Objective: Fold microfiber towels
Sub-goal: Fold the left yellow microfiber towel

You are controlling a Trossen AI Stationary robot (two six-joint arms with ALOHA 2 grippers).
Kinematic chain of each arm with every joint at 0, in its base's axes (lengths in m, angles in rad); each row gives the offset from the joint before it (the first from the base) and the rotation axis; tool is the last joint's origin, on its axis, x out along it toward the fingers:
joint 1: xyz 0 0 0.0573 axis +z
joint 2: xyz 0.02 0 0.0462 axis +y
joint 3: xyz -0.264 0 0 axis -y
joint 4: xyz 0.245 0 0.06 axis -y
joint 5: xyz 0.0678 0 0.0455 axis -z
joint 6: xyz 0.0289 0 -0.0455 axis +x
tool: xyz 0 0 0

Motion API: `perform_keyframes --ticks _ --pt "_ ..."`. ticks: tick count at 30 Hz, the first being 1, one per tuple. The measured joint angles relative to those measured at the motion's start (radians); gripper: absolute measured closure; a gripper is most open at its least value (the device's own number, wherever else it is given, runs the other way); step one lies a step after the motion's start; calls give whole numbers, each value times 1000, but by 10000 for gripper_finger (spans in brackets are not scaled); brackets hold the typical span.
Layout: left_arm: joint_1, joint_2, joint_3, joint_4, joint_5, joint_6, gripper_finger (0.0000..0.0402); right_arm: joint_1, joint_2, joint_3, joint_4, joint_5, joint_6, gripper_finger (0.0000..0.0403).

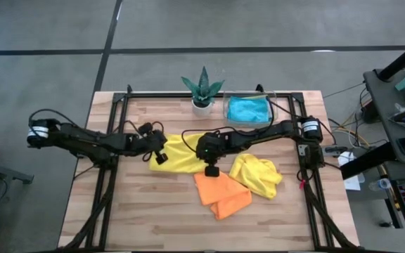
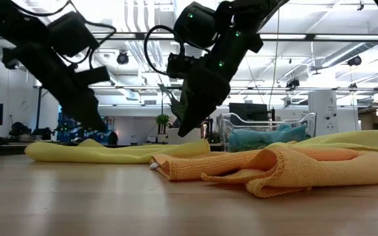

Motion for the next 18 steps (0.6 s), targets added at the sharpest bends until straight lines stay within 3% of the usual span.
perform_keyframes --ticks 8,12,18 --pt "54 31 -57 202 4 65 401 0 6 -13 60 78 -8 394" --pt "78 106 -65 236 4 60 401 -9 6 -28 127 197 -9 394" --pt "98 244 -65 323 -16 56 401 -64 20 -70 228 198 25 394"
